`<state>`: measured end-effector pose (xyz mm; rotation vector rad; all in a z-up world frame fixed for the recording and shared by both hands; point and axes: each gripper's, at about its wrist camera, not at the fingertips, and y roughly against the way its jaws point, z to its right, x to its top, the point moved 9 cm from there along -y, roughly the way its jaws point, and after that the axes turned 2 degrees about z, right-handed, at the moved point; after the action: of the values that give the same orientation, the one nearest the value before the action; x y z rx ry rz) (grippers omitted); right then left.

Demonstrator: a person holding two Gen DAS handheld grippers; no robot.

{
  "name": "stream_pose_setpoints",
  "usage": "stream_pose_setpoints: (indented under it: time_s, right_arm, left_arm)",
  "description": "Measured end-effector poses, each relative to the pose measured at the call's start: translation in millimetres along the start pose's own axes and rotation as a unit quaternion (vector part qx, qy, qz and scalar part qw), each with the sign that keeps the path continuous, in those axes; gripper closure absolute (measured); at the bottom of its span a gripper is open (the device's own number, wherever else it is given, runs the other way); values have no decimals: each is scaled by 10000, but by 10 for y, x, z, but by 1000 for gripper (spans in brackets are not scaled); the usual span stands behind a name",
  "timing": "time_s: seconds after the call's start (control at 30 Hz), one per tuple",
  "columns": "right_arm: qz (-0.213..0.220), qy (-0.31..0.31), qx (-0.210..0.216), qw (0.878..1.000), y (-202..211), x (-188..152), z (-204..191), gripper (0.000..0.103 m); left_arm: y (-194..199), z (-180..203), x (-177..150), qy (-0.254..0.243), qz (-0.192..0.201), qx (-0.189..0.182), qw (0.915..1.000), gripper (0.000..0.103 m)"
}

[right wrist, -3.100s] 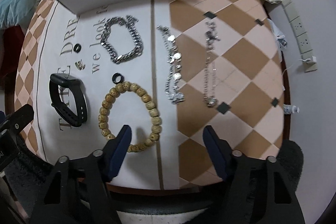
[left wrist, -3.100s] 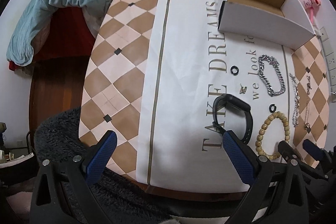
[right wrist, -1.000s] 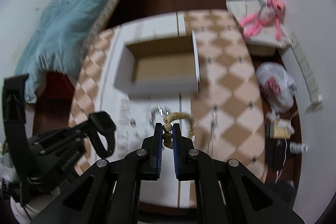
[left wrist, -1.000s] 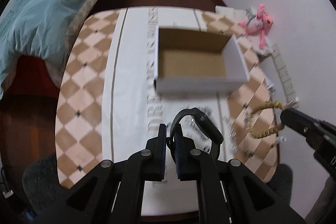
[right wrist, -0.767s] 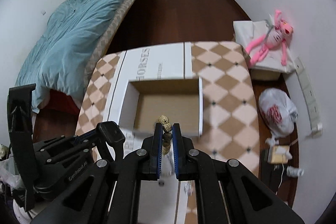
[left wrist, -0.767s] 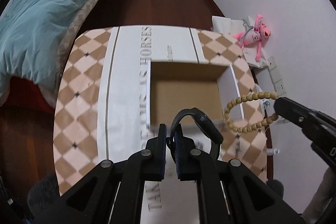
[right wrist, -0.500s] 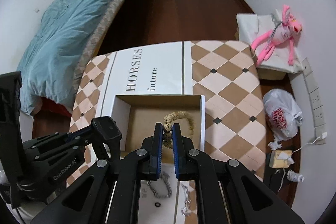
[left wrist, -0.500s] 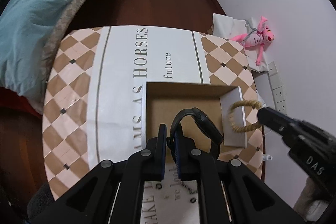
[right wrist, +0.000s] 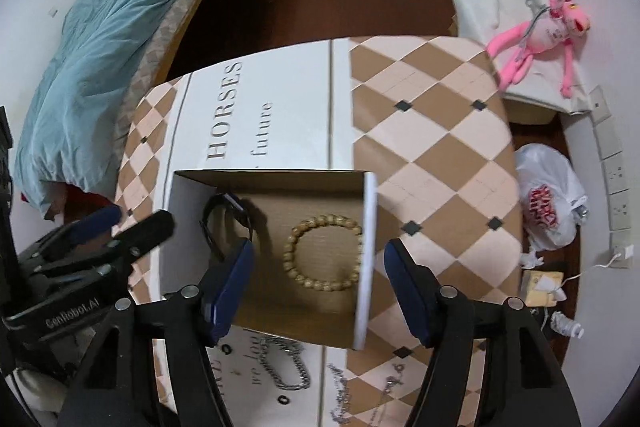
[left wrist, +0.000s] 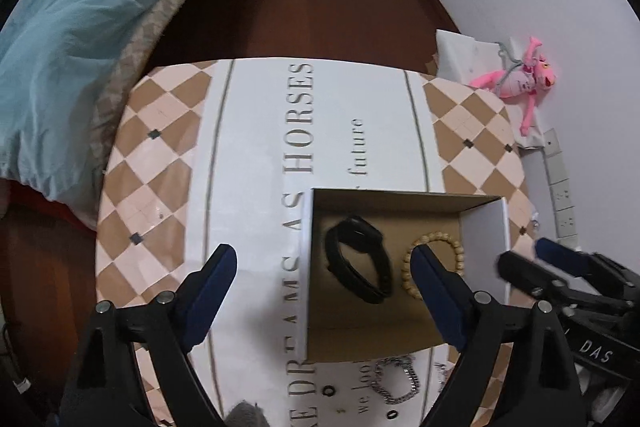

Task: Organize jewelry
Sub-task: 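Lift both open tools out of the box and back away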

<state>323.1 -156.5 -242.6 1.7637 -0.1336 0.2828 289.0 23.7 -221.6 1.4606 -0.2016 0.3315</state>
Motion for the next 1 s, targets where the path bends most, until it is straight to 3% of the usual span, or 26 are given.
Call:
stream_pose_setpoints:
  time_s: [0.07,0.13,0.17,0.4,0.6,1.0]
  right_arm:
    - [80,36,-339,9994,36,-48,67,32]
    - [134,80,-652,9977,48,-106,134,10]
    - [147,99,-765,9969,48,-147,155,7]
    - [195,171,-1030,9943,-2,-398,196,7]
    - [387,203,-1034,9937,132,-481,74,7]
    - [1152,211,-1103,9870,871,-620,-145,7]
  left_arm:
    - [35,-28,-29,-30,121,109,9999,8]
    - [83,-66,-85,-62,305,290,9991,7]
    - [102,-72,-117,-99,387,358,9986,7]
    - [152,-112,-337,-140,514,594,9968,5]
    - [332,-121,-449,-60,611,523,9967,5]
    - [1032,-144,-555,-133,1226,699,9899,5]
